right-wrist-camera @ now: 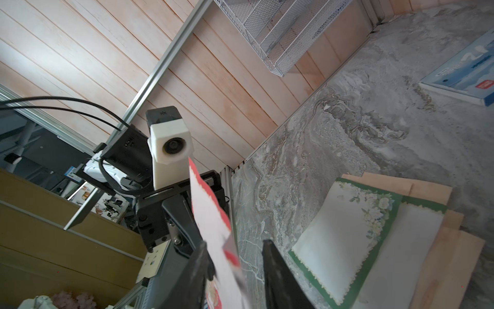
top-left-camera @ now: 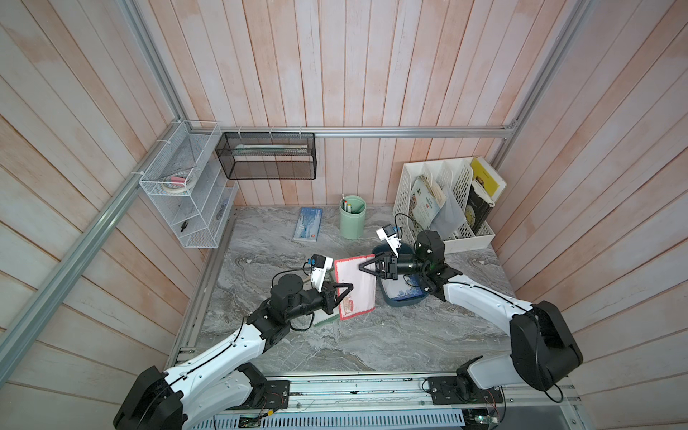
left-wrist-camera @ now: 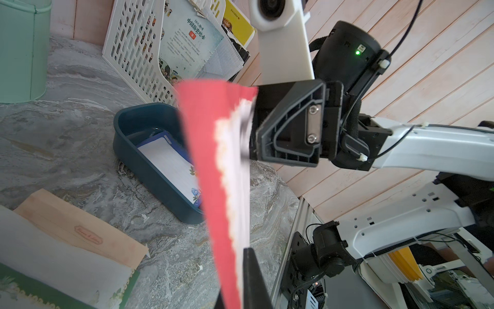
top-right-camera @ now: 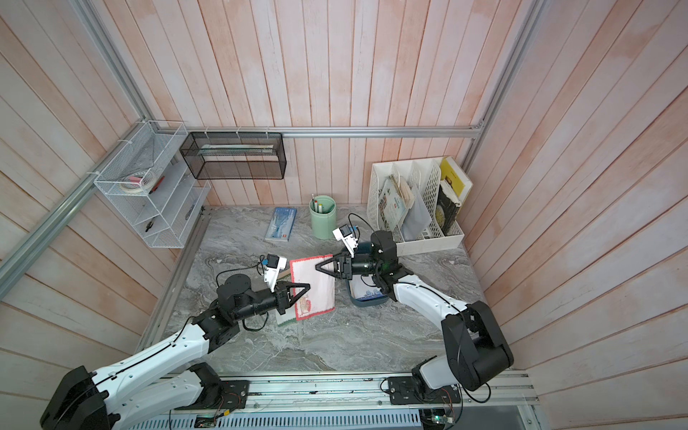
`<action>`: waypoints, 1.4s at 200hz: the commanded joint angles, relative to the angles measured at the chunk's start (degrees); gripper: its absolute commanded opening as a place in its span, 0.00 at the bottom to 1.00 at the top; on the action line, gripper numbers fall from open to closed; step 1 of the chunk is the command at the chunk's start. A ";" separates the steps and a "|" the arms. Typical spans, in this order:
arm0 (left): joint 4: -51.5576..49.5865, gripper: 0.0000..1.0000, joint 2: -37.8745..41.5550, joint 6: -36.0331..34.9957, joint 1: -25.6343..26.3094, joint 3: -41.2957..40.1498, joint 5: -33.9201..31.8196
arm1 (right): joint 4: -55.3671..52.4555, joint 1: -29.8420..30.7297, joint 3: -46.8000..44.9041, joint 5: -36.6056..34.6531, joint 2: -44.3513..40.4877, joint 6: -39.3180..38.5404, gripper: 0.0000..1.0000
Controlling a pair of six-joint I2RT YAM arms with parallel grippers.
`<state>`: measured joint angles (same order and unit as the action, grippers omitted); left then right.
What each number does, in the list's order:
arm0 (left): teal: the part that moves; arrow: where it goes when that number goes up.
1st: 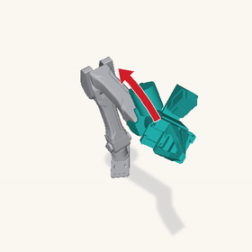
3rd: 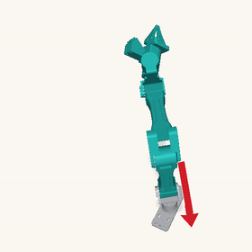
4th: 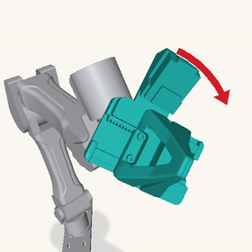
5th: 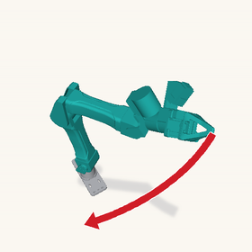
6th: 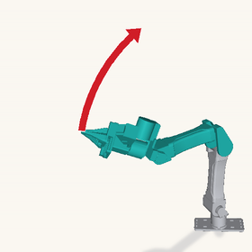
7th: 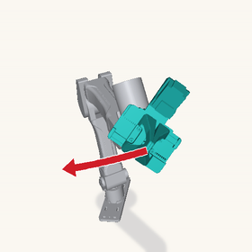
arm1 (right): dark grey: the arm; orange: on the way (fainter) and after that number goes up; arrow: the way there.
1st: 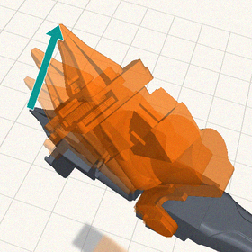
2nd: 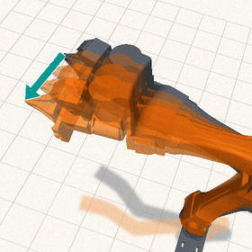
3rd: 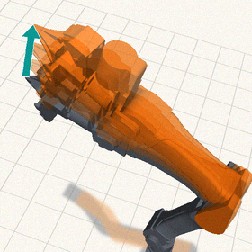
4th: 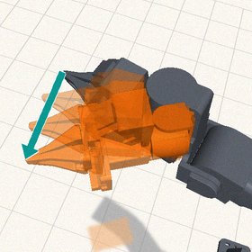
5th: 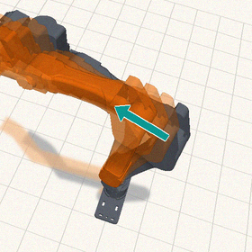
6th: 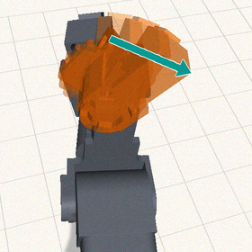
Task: Take out the stationery paper from the storage box
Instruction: Place the stationery paper at the center of the board.
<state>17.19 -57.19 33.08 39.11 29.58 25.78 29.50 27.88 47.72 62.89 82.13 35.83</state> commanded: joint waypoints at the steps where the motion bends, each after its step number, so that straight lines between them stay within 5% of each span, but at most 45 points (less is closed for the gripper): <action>1: -0.89 0.00 1.26 -1.20 -0.20 0.11 -0.56 | -1.34 -0.37 1.21 -0.65 -1.61 -1.40 0.04; 32: -0.97 0.00 1.28 -1.22 -0.19 0.02 -0.54 | -1.96 -0.46 1.53 -0.88 -1.79 -1.69 0.00; 43: -1.13 0.00 1.36 -1.39 -0.21 -0.02 -0.46 | -2.36 -0.46 1.67 -1.51 -2.05 -1.82 0.36; 52: -1.49 0.00 1.40 -1.52 -0.22 -0.05 -0.53 | -2.55 -0.46 1.80 -1.98 -2.30 -1.97 0.45; 59: -1.71 0.00 1.51 -1.53 -0.21 0.10 -0.71 | -2.69 -0.55 1.91 -2.01 -2.49 -2.23 0.33; 69: -2.05 0.00 1.70 -1.70 -0.18 0.04 -0.86 | -3.16 -0.60 2.23 -2.19 -2.59 -2.84 0.00; 110: -3.81 0.00 3.11 -1.79 -0.23 -0.67 -2.10 | -4.43 -2.00 2.11 -4.48 -2.85 -3.06 0.00; 120: -5.15 0.00 3.69 -1.88 -0.18 -0.70 -2.97 | -5.14 -2.70 2.02 -5.02 -2.89 -2.89 0.38; 132: -8.27 0.00 4.41 -1.88 -0.26 -0.33 -5.88 | -7.20 -3.69 2.07 -5.93 -3.35 -3.79 0.56; 155: -18.01 0.00 5.11 -1.53 -0.52 1.02 -15.59 | -14.71 -5.61 2.90 -9.68 -5.21 -8.23 0.61; 173: -26.05 0.00 4.43 -0.29 -2.14 2.09 -21.92 | -24.95 -5.99 4.83 -19.58 -6.89 -14.29 0.63; 203: -30.45 0.01 3.63 0.93 -6.86 0.62 -23.06 | -38.31 -5.99 8.58 -37.28 -5.54 -20.87 0.63; 252: -31.46 0.26 2.46 0.92 -11.06 -1.63 -23.77 | -51.40 -5.85 14.18 -61.94 7.75 -23.37 0.64; 280: -34.75 0.64 0.48 1.82 -11.34 -0.38 -27.42 | -56.60 -5.63 18.04 -69.13 15.70 -24.04 0.64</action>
<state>-13.67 -55.53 34.04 28.16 28.69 2.44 -17.65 22.02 62.89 5.98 93.03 14.09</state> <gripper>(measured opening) 0.506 0.635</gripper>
